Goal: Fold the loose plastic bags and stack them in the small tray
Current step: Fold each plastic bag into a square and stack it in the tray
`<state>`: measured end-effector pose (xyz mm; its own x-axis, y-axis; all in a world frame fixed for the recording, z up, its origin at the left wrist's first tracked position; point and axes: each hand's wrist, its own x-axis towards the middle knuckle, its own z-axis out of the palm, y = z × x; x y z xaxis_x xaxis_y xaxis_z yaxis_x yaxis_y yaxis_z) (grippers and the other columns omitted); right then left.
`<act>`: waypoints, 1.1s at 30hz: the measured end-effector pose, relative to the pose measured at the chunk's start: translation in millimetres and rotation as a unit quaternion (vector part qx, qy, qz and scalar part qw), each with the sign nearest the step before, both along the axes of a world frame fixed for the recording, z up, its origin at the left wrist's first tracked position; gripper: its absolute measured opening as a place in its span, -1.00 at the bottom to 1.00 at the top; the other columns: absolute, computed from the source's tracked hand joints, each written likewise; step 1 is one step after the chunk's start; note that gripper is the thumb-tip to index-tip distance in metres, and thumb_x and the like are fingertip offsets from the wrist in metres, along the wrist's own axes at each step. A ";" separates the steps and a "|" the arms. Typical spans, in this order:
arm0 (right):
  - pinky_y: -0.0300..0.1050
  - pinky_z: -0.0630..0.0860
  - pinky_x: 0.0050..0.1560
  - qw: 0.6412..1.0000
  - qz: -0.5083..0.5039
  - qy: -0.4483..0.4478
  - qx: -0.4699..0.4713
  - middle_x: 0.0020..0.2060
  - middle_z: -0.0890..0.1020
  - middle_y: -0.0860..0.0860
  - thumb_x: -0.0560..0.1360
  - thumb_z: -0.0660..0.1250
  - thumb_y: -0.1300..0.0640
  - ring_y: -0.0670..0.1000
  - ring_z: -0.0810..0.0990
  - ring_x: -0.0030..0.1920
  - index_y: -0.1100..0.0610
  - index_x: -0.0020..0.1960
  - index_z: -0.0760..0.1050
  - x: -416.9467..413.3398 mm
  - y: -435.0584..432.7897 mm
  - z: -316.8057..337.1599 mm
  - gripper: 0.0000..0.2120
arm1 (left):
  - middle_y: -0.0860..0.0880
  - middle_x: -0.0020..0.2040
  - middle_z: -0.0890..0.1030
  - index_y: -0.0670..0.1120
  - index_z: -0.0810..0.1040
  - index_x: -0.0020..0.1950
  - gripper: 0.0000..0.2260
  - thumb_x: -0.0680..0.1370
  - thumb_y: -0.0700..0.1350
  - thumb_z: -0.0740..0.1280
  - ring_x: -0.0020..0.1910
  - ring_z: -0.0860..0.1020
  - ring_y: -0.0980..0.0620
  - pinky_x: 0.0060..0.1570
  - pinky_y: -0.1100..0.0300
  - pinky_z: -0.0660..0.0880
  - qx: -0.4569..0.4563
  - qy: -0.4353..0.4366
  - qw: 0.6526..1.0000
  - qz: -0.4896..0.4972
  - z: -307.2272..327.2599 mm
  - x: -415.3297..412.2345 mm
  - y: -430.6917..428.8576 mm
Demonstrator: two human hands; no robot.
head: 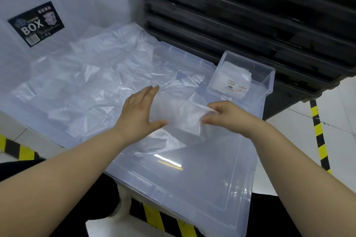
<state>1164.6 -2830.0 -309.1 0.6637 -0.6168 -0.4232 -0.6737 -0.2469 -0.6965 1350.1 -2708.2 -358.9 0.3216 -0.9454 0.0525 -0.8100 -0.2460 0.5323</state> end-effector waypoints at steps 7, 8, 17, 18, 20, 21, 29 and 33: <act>-0.15 0.47 -0.21 0.938 -0.217 -0.223 0.155 -0.31 0.55 0.06 0.50 0.28 0.25 0.02 0.53 -0.31 0.13 -0.21 0.51 6.7 6.9 -4.2 -0.87 | 0.01 0.32 0.40 -0.07 0.23 0.45 -0.49 0.54 -0.01 0.27 0.18 0.43 0.08 0.11 0.27 0.32 -0.019 0.324 0.938 0.119 15.0 -11.8 -8.2; -0.14 0.47 -0.20 0.939 -0.207 -0.223 0.158 -0.30 0.55 0.07 0.50 0.27 0.25 0.03 0.52 -0.30 0.13 -0.20 0.51 8.9 8.5 -4.6 -0.88 | 0.02 0.20 0.51 -0.09 0.35 0.38 -0.58 0.56 0.01 0.23 0.06 0.50 0.10 0.02 0.26 0.39 0.008 0.381 0.917 0.118 16.9 -14.7 -10.1; -0.21 0.50 -0.13 0.976 -0.127 -0.115 0.135 -0.21 0.62 -0.02 0.50 0.32 0.14 -0.03 0.59 -0.20 0.09 -0.07 0.54 13.6 16.3 -12.5 -0.95 | -0.05 -0.23 0.62 -0.13 0.52 -0.23 -0.82 0.57 -0.16 0.25 -0.25 0.61 0.05 -0.14 0.25 0.57 -0.026 0.593 0.792 0.142 25.5 -21.3 -33.4; -0.21 0.50 -0.09 0.979 -0.115 -0.098 0.140 -0.17 0.63 -0.02 0.50 0.32 0.13 -0.04 0.60 -0.16 0.08 -0.04 0.54 12.3 15.9 -12.6 -0.94 | -0.03 -0.28 0.62 -0.13 0.52 -0.23 -0.82 0.57 -0.18 0.25 -0.32 0.61 0.08 -0.23 0.28 0.58 -0.031 0.597 0.788 0.145 25.5 -20.8 -35.3; -0.24 0.49 -0.04 0.983 -0.088 -0.063 0.146 -0.14 0.63 -0.03 0.50 0.32 0.13 -0.06 0.60 -0.12 0.06 -0.06 0.54 9.2 16.0 -12.6 -0.95 | 0.01 -0.35 0.62 -0.13 0.51 -0.23 -0.82 0.57 -0.19 0.24 -0.39 0.60 0.11 -0.31 0.30 0.57 -0.039 0.606 0.781 0.143 25.9 -19.3 -39.0; -0.26 0.45 -0.06 0.985 -0.072 -0.048 0.147 -0.17 0.62 -0.04 0.50 0.32 0.14 -0.07 0.58 -0.14 0.05 -0.10 0.54 7.6 16.9 -12.0 -0.97 | 0.03 -0.38 0.62 -0.12 0.51 -0.22 -0.82 0.57 -0.20 0.24 -0.41 0.60 0.13 -0.33 0.31 0.57 -0.044 0.612 0.776 0.143 26.5 -17.8 -41.1; -0.31 0.41 -0.35 0.982 -0.069 0.030 0.174 -0.41 0.54 -0.05 0.51 0.30 0.17 -0.09 0.48 -0.42 0.11 -0.24 0.48 -4.3 22.4 -23.1 -0.85 | -0.07 -0.12 0.58 -0.19 0.44 0.17 -0.81 0.60 -0.16 0.20 -0.28 0.57 0.06 -0.37 0.33 0.56 -0.003 0.581 0.792 0.187 12.5 -9.8 -47.5; -0.23 0.31 -0.38 0.974 -0.129 0.036 0.181 -0.47 0.54 -0.02 0.50 0.30 0.16 -0.06 0.48 -0.47 0.14 -0.22 0.44 -10.5 23.3 -34.9 -0.86 | -0.12 0.04 0.52 -0.10 0.04 0.51 -0.44 0.59 -0.08 0.22 -0.22 0.54 0.01 -0.22 0.22 0.49 0.078 0.405 0.892 0.185 5.2 -10.9 -43.8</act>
